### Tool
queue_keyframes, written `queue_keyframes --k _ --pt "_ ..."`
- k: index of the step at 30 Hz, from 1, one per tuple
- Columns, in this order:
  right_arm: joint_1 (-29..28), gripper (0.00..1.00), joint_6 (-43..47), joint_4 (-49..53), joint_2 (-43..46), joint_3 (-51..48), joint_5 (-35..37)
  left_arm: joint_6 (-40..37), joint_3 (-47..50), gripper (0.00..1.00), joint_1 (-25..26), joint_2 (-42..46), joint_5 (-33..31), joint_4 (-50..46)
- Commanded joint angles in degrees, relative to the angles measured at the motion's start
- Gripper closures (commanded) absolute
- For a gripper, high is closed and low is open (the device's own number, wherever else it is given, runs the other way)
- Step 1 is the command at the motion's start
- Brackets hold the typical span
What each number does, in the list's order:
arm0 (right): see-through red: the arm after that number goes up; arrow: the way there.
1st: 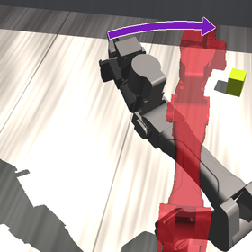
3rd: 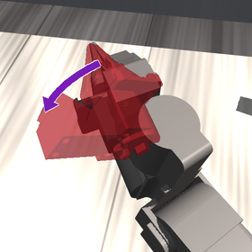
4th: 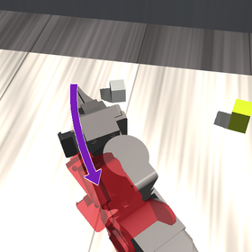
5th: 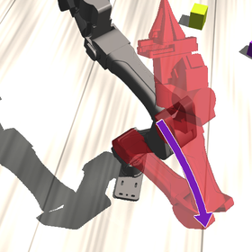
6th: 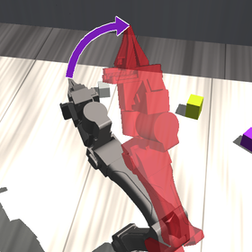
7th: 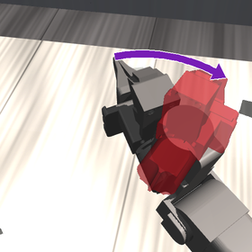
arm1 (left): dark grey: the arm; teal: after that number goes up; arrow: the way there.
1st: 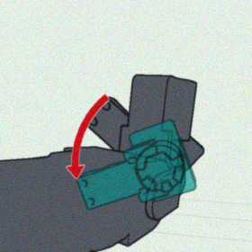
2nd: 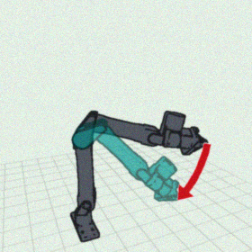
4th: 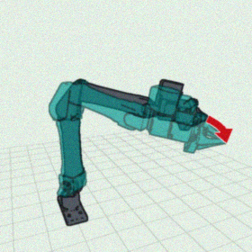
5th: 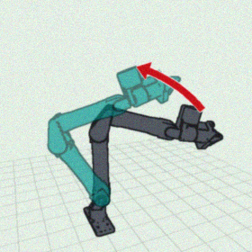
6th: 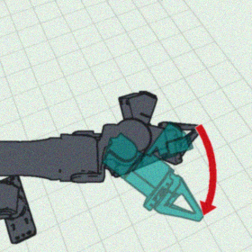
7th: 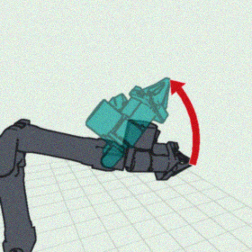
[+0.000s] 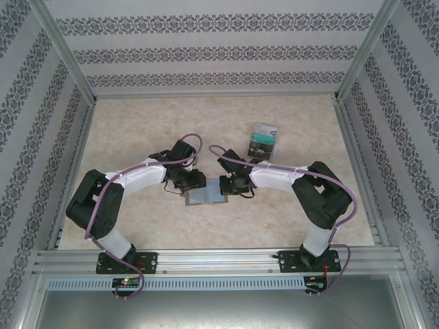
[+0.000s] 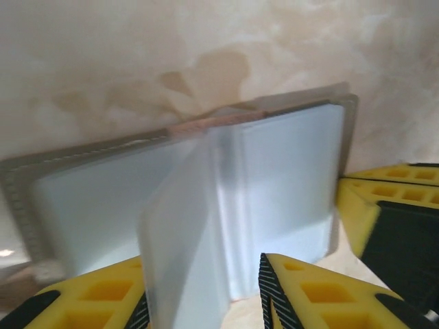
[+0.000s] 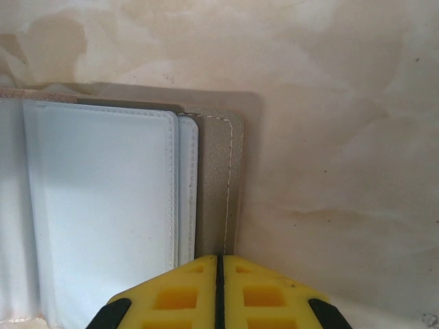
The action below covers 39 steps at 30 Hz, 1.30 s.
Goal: Take the credit cards out of the card holder
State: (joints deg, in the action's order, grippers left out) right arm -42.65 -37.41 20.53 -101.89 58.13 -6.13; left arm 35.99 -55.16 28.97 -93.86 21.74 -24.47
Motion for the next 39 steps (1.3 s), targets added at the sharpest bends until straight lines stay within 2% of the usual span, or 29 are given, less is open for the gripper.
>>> queue_keyframes --k 1,8,18,24,29,34,36,37,39 --pt "-1.0 1.0 -0.6 1.2 -1.1 -0.3 -0.5 -0.8 -0.7 0.61 -0.8 -0.1 -5.8 -5.6" --pt "-1.2 1.0 -0.8 1.2 -0.8 -0.7 -0.4 -0.8 -0.6 0.61 -0.7 -3.1 -6.3 -6.7" --pt "-1.6 1.0 -1.0 1.1 -1.0 -0.5 -0.5 -1.2 -0.8 0.62 -0.3 -6.2 7.1 2.1" --pt "-1.7 1.0 -1.0 1.3 -0.7 -0.4 -0.2 -1.8 -1.5 0.62 0.1 -6.3 6.8 1.1" --pt "-1.6 1.0 -0.5 1.7 0.1 -0.2 0.5 -2.0 -2.1 0.62 0.1 -2.8 3.7 -1.2" --pt "-0.6 0.99 1.4 2.3 4.9 0.1 3.4 -3.3 -5.0 0.55 -0.5 5.4 -5.8 -6.1" --pt "0.0 0.93 2.5 2.7 8.1 0.2 5.9 -3.6 -6.2 0.53 -1.1 9.0 -9.9 -7.5" --pt "0.5 0.87 3.0 2.7 10.1 0.0 7.4 -3.7 -6.8 0.48 -1.4 10.9 -12.4 -8.2" --pt "1.7 0.81 4.1 2.8 13.8 -0.4 9.9 -3.9 -7.8 0.38 -2.1 14.3 -17.1 -9.5"
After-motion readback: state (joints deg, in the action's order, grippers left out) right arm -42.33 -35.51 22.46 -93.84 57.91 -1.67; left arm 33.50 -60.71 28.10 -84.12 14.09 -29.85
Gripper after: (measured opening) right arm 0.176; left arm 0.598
